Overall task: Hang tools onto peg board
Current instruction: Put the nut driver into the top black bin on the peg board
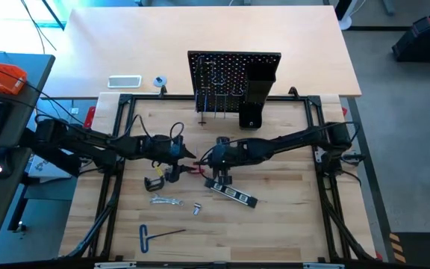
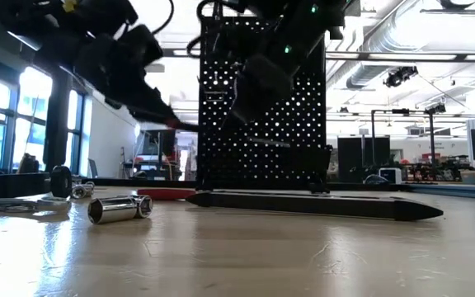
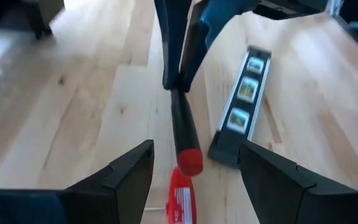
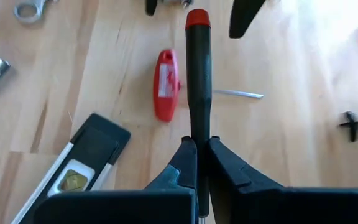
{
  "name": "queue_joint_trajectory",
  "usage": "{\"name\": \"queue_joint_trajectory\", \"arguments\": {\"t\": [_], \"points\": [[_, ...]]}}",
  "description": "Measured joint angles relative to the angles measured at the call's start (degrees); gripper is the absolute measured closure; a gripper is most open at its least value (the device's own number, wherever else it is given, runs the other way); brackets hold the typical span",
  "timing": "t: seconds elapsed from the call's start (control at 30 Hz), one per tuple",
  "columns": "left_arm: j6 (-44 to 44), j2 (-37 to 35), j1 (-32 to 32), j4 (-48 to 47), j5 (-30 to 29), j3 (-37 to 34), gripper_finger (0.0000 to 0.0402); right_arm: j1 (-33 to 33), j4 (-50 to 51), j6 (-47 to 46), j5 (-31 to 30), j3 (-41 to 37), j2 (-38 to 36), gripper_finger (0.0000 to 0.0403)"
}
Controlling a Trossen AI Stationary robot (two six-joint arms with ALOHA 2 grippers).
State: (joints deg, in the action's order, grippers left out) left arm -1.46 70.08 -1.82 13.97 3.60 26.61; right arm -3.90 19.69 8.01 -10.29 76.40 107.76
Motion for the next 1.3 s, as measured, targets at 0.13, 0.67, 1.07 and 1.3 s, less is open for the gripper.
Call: {"name": "queue_joint_trajectory", "arguments": {"t": [0.13,0.67,1.07,1.3], "points": [[1.08,-2.19,-0.09,3.95,-0.63,0.11,0.0177,0.00,1.21,0.02,-0.30,0.03,-3.41,0.0398],[6.63,-7.87,0.56,17.51,-2.62,0.11,0.0177,-1.62,-4.69,2.55,-5.86,0.07,-10.49,0.0398],[6.74,-7.87,1.13,26.38,-3.23,0.11,0.0177,-1.90,-15.16,6.55,-8.24,0.07,-11.92,0.0400],[7.15,-7.87,1.13,34.21,-3.50,0.11,0.0177,-2.53,-23.80,10.29,-8.29,0.07,-11.92,0.0400]]}}
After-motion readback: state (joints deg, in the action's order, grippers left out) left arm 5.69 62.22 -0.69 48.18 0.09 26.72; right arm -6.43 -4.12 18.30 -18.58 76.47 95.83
